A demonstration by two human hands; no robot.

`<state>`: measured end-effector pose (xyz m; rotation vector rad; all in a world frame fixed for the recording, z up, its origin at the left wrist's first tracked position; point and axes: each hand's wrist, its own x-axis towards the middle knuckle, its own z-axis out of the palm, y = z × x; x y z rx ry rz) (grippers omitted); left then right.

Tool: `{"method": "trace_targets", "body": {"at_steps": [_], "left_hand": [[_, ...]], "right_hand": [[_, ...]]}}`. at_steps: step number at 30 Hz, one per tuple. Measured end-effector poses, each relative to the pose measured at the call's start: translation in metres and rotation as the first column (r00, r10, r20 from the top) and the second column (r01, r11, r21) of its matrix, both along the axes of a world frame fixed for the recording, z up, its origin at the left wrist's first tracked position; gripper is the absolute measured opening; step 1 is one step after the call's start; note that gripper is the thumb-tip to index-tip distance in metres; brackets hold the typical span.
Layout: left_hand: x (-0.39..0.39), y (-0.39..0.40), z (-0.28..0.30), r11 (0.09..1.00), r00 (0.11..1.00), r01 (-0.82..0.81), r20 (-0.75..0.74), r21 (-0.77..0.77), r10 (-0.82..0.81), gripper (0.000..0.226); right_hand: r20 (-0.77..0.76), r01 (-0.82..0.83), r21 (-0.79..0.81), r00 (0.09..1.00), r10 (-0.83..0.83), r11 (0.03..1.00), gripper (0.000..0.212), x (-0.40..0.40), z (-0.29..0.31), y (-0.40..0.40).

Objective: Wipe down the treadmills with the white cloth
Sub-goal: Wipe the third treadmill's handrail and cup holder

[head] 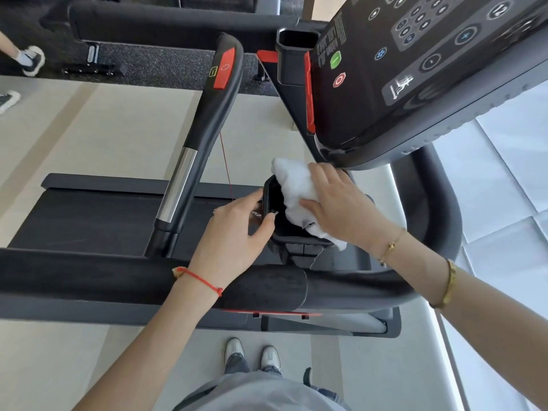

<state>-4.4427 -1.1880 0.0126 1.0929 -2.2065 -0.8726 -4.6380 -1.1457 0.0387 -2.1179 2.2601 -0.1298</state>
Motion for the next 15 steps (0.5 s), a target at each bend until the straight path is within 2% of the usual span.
{"method": "trace_targets", "body": {"at_steps": [3,6,9,13,15], "left_hand": [[0.000,0.000,-0.001,1.000,1.000,-0.017,0.015,-0.008,0.017,0.048],[0.000,0.001,0.000,0.999,0.999,-0.032,0.015,-0.032,0.033,0.043],[0.000,0.001,0.000,0.999,1.000,-0.028,0.010,-0.043,0.029,0.032],[0.001,0.001,0.000,1.000,1.000,-0.024,0.014,-0.020,0.024,0.040],[0.001,0.000,0.000,1.000,1.000,-0.003,0.018,-0.026,0.004,0.041]], "right_hand": [[-0.194,-0.086,0.000,0.977,0.084,0.996,0.054,0.003,-0.004,-0.022],[-0.235,-0.180,0.018,0.955,0.179,0.983,0.049,0.008,-0.004,-0.038],[-0.227,-0.188,0.008,0.956,0.185,0.982,0.049,0.004,-0.002,-0.037],[-0.188,-0.125,0.011,0.974,0.124,0.992,0.053,-0.004,-0.001,-0.016],[-0.090,-0.077,0.015,0.993,0.078,0.997,0.057,-0.005,0.001,-0.001]]}}
